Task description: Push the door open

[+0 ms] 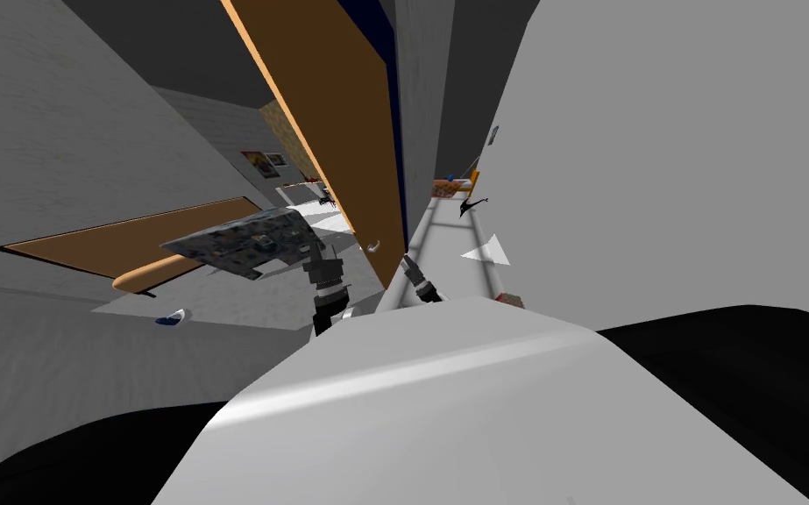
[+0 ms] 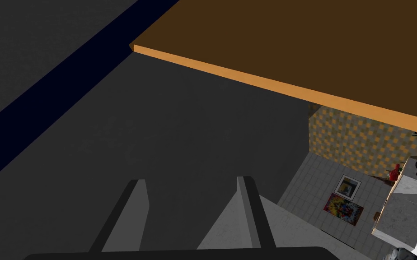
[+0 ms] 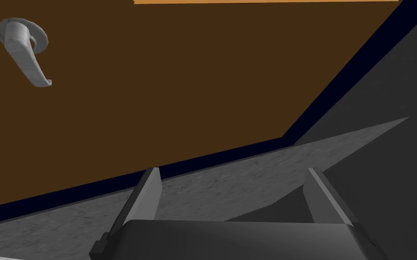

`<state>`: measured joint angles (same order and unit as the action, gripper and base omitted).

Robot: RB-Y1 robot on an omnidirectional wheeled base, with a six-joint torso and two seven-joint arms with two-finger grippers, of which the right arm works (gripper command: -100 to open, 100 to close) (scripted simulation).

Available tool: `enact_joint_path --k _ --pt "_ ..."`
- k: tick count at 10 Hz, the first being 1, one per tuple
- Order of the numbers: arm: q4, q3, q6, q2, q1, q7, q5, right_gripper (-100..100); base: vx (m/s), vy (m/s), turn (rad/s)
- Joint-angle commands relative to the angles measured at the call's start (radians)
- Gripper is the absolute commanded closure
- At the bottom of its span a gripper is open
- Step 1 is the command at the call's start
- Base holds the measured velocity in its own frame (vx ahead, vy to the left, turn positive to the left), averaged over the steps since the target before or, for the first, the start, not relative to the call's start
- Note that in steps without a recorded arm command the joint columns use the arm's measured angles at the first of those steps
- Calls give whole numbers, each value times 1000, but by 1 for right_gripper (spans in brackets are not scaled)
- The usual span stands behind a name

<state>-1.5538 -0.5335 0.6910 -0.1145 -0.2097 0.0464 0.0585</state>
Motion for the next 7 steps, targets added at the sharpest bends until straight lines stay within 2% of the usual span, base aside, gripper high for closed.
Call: enact_joint_path --k 1,2,4,7 --pt "35 -21 1 2 18 5 -2 -100 87 -4 8" --pt "72 -47 5 0 33 10 -3 -100 115 -29 10" --pt "109 -72 9 -1 49 15 -5 -100 124 -14 13" --pt "200 -136 18 -3 86 28 -9 -100 147 -7 11"
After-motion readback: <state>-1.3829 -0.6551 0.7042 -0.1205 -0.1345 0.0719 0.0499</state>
